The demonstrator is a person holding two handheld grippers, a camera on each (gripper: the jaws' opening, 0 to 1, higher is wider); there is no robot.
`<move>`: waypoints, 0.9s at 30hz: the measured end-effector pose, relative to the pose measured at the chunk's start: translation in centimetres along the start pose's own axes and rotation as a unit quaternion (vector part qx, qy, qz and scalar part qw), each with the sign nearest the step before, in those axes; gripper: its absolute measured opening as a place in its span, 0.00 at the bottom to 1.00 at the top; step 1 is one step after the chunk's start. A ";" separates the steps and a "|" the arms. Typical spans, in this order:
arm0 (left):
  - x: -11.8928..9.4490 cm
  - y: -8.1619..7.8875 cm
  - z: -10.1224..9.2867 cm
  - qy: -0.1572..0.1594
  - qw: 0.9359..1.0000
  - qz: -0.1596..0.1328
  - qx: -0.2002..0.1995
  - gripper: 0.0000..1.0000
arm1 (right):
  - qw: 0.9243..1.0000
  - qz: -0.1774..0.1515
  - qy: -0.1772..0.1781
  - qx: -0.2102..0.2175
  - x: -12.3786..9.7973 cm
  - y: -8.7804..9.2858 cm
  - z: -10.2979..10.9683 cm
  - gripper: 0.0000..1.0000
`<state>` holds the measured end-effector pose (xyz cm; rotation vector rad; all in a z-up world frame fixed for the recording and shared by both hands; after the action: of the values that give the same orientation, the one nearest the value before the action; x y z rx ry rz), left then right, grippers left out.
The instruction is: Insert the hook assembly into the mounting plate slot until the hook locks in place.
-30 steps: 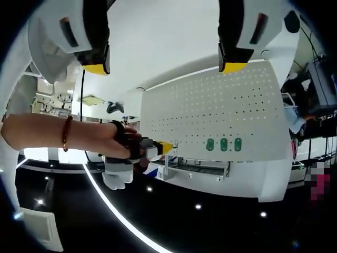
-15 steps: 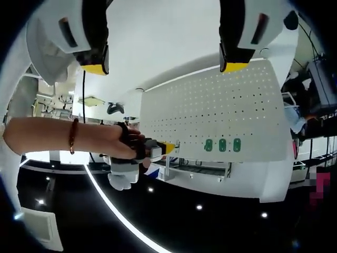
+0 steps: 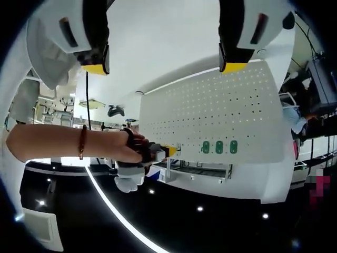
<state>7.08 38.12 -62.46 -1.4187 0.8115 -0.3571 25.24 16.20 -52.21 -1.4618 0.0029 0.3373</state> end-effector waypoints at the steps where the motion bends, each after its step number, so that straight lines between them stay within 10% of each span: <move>1: 0.0 0.0 0.1 -0.001 1.000 0.000 0.001 0.87 | 1.000 0.001 0.002 -0.003 0.1 -0.1 0.0 0.01; 27: -0.4 0.6 0.8 0.003 1.000 -0.003 -0.007 0.92 | 1.000 -0.011 0.022 -0.015 3.4 -1.4 0.2 0.01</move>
<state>7.24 39.11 -62.92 -1.4344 0.8159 -0.3621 28.75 17.08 -51.49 -1.4978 0.0161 0.2883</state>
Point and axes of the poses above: the point that each gripper's makers call its tool centre point, and the gripper's own axes: x roughly forward along the fingers, z roughly to its left, y roughly out of its underside, the point moved 8 cm from there along -x, roughly backward along the fingers, and after that the axes turned 8 degrees about z, right-handed, at the moved point
